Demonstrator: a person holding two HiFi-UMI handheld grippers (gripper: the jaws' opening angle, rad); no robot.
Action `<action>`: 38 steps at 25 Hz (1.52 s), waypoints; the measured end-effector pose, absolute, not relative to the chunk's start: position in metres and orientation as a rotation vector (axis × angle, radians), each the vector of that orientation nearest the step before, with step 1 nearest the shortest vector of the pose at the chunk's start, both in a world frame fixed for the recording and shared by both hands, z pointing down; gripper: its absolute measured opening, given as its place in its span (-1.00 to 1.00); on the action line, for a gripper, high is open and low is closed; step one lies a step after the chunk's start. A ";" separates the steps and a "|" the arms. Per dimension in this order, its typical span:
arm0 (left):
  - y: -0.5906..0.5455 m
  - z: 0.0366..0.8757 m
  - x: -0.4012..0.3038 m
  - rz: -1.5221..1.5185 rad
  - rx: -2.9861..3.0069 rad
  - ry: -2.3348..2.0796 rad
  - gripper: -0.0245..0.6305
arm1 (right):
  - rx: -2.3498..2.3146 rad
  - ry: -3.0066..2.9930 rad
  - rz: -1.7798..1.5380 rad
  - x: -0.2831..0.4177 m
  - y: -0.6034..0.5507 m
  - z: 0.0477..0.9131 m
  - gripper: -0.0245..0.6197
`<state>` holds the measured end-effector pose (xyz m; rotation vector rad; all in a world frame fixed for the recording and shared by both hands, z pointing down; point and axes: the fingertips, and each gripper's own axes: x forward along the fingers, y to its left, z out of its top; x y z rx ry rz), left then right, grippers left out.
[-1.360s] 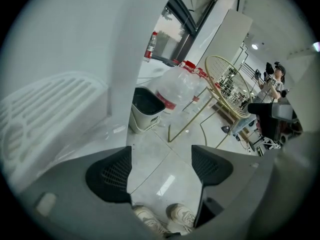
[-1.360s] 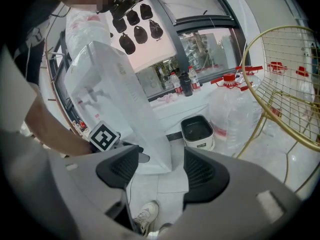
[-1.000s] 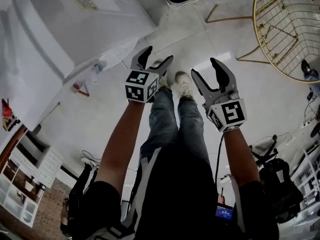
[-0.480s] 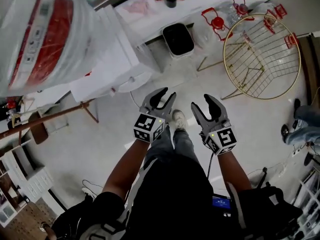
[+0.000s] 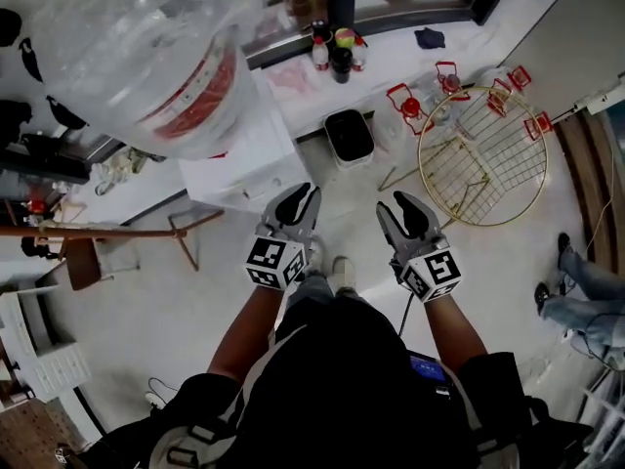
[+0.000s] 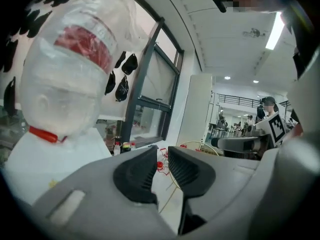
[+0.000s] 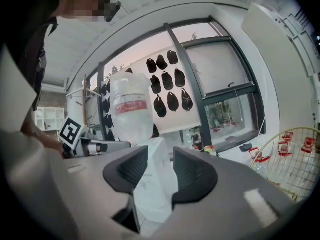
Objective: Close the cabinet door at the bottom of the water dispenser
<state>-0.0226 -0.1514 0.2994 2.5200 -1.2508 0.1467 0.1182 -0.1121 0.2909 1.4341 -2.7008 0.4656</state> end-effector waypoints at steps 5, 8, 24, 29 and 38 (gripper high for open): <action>-0.147 0.252 -0.033 0.101 2.588 -1.256 -0.70 | 1.425 -2.769 0.374 0.109 -0.111 0.249 -0.49; -0.138 0.234 -0.034 0.085 2.625 -1.246 -0.71 | 1.397 -2.786 0.356 0.100 -0.104 0.234 -0.53; -0.138 0.187 -0.049 0.048 2.707 -1.291 -0.77 | 1.356 -2.883 0.207 0.063 -0.117 0.189 -0.86; -0.139 0.186 -0.056 0.068 2.708 -1.298 -0.77 | 1.288 -2.906 0.170 0.050 -0.119 0.188 -0.91; -0.142 0.192 -0.078 0.069 2.692 -1.346 -0.77 | 1.279 -2.891 0.213 0.043 -0.126 0.194 -0.91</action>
